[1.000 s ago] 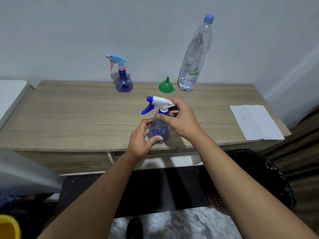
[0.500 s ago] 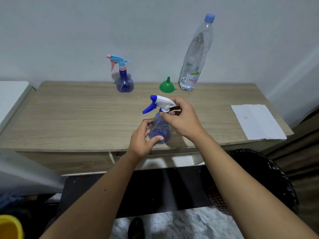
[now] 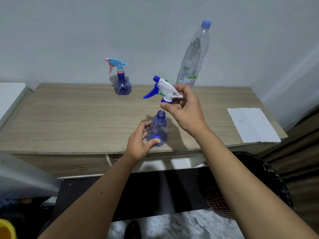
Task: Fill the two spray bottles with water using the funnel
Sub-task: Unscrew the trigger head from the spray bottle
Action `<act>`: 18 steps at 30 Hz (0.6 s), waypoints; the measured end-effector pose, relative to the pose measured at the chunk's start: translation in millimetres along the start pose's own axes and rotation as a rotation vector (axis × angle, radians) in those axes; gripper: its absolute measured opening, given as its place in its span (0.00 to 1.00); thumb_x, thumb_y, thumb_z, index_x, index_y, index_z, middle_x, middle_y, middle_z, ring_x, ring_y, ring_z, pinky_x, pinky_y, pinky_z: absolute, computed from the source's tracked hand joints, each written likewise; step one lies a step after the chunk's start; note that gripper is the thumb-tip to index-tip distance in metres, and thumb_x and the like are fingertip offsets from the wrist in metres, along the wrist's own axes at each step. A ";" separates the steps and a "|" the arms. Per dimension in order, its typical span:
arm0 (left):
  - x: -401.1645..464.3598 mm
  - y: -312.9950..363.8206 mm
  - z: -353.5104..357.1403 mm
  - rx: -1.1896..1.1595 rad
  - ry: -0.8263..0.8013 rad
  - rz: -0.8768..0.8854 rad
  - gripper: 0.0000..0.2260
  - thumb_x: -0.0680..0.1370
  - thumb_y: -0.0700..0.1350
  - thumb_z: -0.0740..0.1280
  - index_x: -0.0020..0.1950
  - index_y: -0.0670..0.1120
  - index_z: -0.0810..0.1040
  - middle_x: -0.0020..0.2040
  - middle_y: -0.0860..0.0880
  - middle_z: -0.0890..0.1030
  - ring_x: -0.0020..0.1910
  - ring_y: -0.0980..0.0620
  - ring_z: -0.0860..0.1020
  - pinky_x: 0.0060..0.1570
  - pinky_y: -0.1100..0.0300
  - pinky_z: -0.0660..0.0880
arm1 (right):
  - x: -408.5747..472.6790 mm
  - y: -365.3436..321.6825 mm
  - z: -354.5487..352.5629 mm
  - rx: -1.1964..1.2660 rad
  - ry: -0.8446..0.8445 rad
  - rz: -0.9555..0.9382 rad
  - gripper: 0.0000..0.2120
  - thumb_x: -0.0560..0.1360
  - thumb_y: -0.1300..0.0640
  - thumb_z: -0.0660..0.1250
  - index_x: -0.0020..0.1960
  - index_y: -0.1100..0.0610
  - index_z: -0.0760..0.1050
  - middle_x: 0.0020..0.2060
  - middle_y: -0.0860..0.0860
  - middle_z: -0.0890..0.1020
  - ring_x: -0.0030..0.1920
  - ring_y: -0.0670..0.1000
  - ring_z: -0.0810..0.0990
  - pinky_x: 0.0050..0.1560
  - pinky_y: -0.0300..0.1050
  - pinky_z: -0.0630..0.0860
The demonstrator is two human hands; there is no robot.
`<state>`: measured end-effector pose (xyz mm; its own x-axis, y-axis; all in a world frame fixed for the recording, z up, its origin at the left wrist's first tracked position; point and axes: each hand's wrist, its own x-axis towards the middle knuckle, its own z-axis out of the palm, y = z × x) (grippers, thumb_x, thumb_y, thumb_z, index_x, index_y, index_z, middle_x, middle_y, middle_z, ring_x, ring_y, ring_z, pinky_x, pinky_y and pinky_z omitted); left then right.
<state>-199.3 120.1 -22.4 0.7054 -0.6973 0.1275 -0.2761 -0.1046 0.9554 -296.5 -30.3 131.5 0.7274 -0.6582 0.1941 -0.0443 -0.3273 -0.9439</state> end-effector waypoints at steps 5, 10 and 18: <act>-2.1 1.4 -0.5 0.039 -0.012 -0.044 0.29 0.73 0.46 0.82 0.70 0.52 0.74 0.66 0.55 0.82 0.65 0.58 0.82 0.70 0.48 0.79 | 1.5 -27.7 -15.7 0.092 0.064 -0.053 0.20 0.73 0.66 0.78 0.58 0.56 0.72 0.48 0.53 0.81 0.37 0.40 0.80 0.47 0.37 0.79; -4.3 3.6 0.9 0.071 -0.015 -0.074 0.30 0.71 0.52 0.81 0.70 0.54 0.73 0.65 0.57 0.82 0.65 0.56 0.82 0.69 0.47 0.79 | 0.3 -51.9 -36.7 0.166 0.149 -0.091 0.19 0.75 0.64 0.77 0.60 0.57 0.72 0.54 0.63 0.83 0.45 0.55 0.84 0.56 0.59 0.84; -3.3 9.2 2.4 0.137 -0.022 -0.093 0.27 0.76 0.42 0.81 0.70 0.50 0.73 0.64 0.53 0.81 0.60 0.67 0.79 0.61 0.70 0.76 | -1.0 -58.6 -71.9 0.249 0.195 -0.096 0.18 0.78 0.65 0.74 0.65 0.60 0.72 0.58 0.65 0.81 0.44 0.51 0.87 0.52 0.55 0.85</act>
<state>-205.7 119.7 -14.7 0.7176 -0.6957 0.0331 -0.2981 -0.2639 0.9173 -343.8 -59.2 205.8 0.5740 -0.7579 0.3099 0.2039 -0.2343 -0.9505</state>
